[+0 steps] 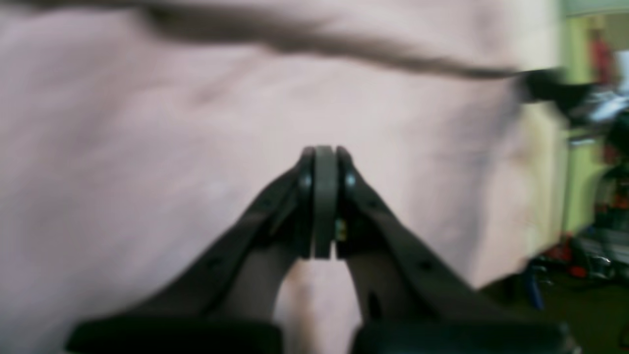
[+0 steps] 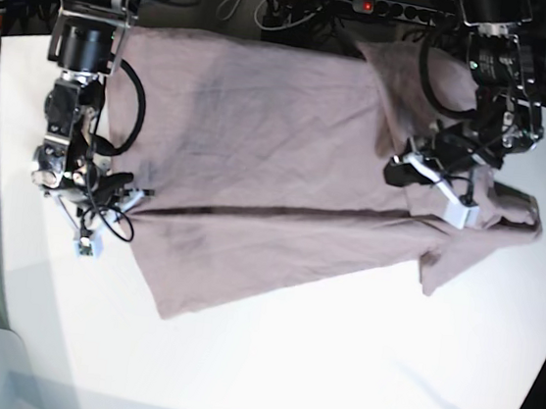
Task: Layout the t-shirt on the table in an organized manner, then fold the t-shirt properly
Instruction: 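Regrasp the shirt edge with the left gripper and pull it taut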
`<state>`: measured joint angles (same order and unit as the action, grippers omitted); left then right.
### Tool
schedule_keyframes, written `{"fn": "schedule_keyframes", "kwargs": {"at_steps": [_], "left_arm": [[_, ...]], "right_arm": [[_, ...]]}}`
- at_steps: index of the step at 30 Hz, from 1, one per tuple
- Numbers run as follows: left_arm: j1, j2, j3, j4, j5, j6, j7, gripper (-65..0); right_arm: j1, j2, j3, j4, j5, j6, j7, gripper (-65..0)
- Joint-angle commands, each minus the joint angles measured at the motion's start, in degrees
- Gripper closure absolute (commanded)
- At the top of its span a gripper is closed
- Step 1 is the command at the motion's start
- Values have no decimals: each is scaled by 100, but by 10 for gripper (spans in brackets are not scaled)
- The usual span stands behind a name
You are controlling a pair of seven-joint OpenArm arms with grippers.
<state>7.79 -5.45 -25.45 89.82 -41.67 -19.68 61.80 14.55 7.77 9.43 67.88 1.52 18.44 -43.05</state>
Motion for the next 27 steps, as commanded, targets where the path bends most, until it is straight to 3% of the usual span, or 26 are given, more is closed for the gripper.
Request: {"fn": "schedule_keyframes", "kwargs": {"at_steps": [1, 7, 12, 19, 24, 27], "left_arm": [[25, -57, -202, 183, -4, -32, -48, 0], [122, -532, -905, 244, 523, -76, -110, 0], [60, -760, -1195, -424, 813, -93, -136, 0], [-19, -839, -1090, -1567, 1174, -102, -892, 0], [43, -1085, -1108, -1646, 1130, -102, -901, 0], [139, -1261, -1231, -1593, 1112, -102, -936, 0]], "right_arm": [[27, 71, 28, 4, -148, -46, -236, 0], [27, 203, 46, -23, -148, -46, -201, 0], [115, 265, 46, -32, -148, -46, -210, 0], [106, 282, 46, -14, -148, -46, -245, 0], [97, 432, 81, -5, -156, -46, -254, 0], [123, 485, 459, -5, -156, -46, -254, 0]]}}
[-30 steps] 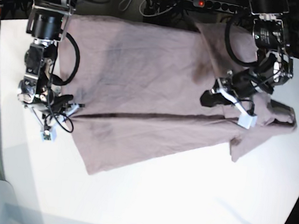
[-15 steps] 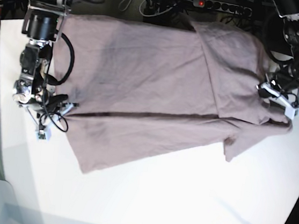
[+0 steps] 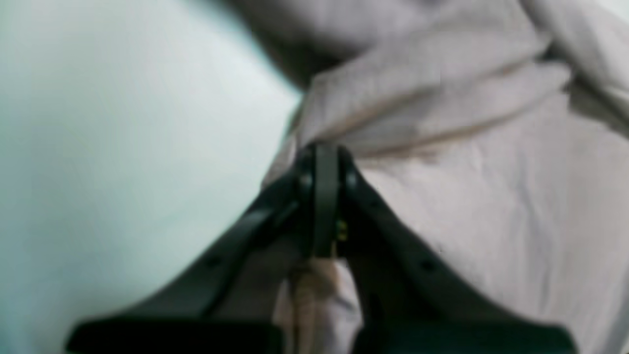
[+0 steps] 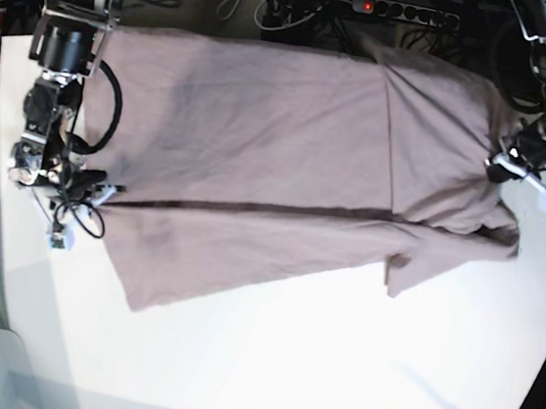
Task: Layout the t-shirt on the table in an organized manner, then fold the t-shirt properly
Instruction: 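Regrasp the shirt edge with the left gripper and pull it taut, then move the right gripper along the shirt edge and grasp it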
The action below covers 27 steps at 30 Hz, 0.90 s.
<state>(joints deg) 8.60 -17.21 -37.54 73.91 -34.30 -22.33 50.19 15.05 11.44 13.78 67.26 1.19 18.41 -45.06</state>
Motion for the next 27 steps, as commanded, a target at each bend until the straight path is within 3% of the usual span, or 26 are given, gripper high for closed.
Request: {"fn": "schedule_keyframes", "kwargs": {"at_steps": [1, 10, 16, 22, 27], "left_arm": [[50, -138, -154, -19, 376, 162, 242, 0], [6, -279, -576, -2, 367, 154, 268, 0], [-12, -244, -576, -2, 367, 154, 268, 0], [-82, -235, -576, -2, 358, 154, 268, 0], [-91, -235, -576, -2, 94, 154, 268, 0]], "right_arm": [[73, 152, 147, 56, -124, -44, -52, 0], [47, 188, 666, 74, -124, -44, -70, 0], [-41, 135, 675, 944, -97, -44, -554, 0], [-173, -287, 534, 2342, -88, -17, -1028, 0], [-173, -595, -275, 2482, -88, -17, -1213, 0]]}}
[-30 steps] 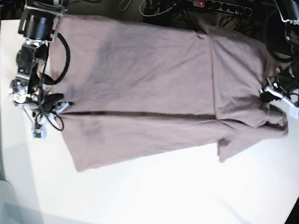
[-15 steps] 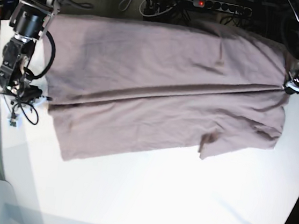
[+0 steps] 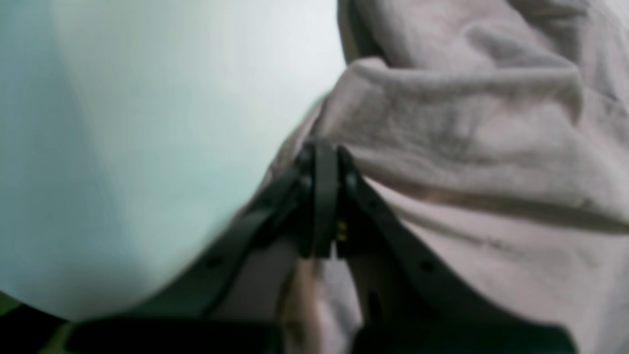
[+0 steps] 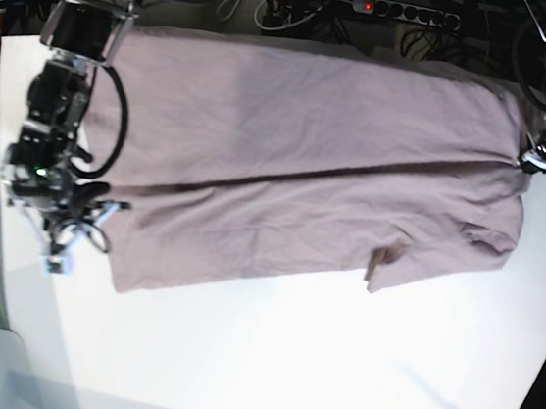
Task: Layout the t-shirt on the table in an organized manner, then fold the t-shirt properly
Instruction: 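Move the right gripper along the shirt edge and grasp it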
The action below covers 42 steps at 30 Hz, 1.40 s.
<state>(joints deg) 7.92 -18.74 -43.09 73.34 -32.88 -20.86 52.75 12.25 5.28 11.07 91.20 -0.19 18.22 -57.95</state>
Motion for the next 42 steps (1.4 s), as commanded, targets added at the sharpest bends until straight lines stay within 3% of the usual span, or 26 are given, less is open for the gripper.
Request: {"fn": "schedule_keyframes", "kwargs": {"at_steps": [1, 7, 14, 18, 24, 33, 35, 38, 42], "left_arm": [[-23, -82, -21, 55, -189, 7, 13, 0], [3, -108, -12, 55, -1050, 7, 13, 0], [38, -143, -38, 283, -1683, 7, 13, 0], [144, -143, -38, 864, -1806, 7, 57, 0], [170, -73, -47, 1541, -1806, 7, 584, 0], [320, 595, -21, 1541, -1745, 7, 1120, 0], [390, 604, -21, 1593, -1753, 16, 1129, 0], [522, 604, -12, 1593, -1753, 16, 1147, 0], [592, 569, -12, 1541, -1745, 16, 1129, 0]], "right_arm": [[107, -40, -215, 71, 49, 2, 68, 0], [168, -409, -1586, -474, 49, 2, 121, 0], [643, -778, -1797, -1845, 41, 2, 534, 0], [1003, -778, -1797, -2900, 32, -6, 1017, 0], [1531, -655, -1788, -4140, 23, -33, 1756, 0], [2472, -479, -1788, -5344, 23, -42, 2696, 0], [2647, -348, -1788, -5537, 23, -226, 2872, 0], [2823, -172, -1788, -5652, 32, -912, 3074, 0], [2946, 48, -1780, -5652, 49, -1228, 3066, 0]]}}
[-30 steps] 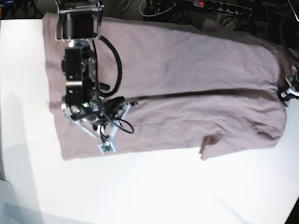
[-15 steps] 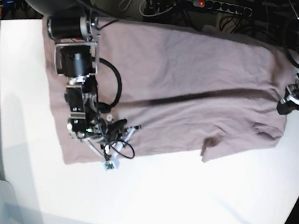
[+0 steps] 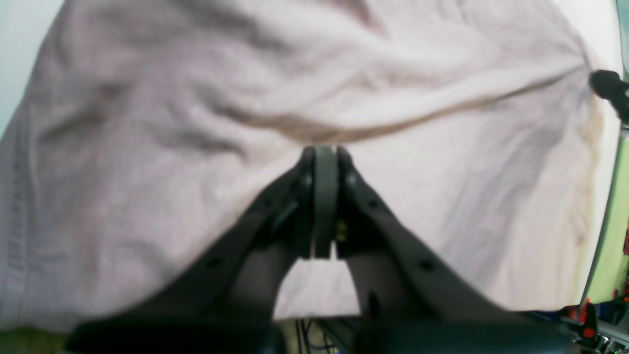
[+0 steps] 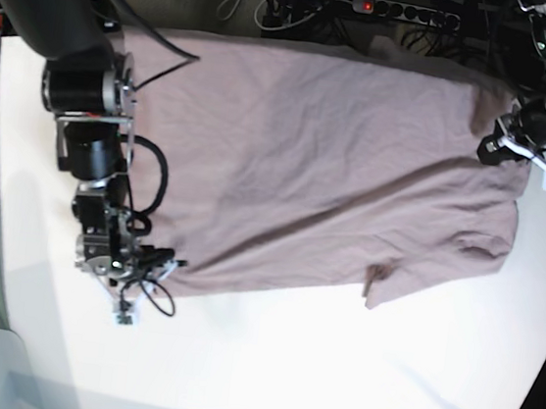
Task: Layout the t-shirt on the table in an organized manner, then fold the t-shirt properly
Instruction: 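Move the right gripper along the shirt edge and grasp it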
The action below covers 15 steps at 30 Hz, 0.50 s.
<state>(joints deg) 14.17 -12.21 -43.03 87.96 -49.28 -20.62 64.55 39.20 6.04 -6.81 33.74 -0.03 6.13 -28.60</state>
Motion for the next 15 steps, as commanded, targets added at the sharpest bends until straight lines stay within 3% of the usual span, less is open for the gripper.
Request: {"fn": "schedule_keyframes", "kwargs": {"at_steps": [1, 4, 8, 12, 15], "left_arm": [[-24, -94, -18, 78, -88, -8, -51, 0], [-33, -58, -10, 78, 317, -8, -69, 0], [-191, 38, 122, 70, 932, -8, -77, 0], [-464, 73, 201, -45, 1231, -8, -86, 0], [-780, 73, 210, -405, 1284, -8, -86, 0]], "right_arm": [[260, 7, 8, 112, 34, -20, 130, 0], [146, 86, 228, 710, 34, -11, -125, 0], [-179, 42, 940, 2160, 34, 15, -1162, 0], [-768, -292, 1116, 3787, 34, 15, -2296, 0], [-1384, -538, 984, 4851, 34, 15, -2771, 0]]}}
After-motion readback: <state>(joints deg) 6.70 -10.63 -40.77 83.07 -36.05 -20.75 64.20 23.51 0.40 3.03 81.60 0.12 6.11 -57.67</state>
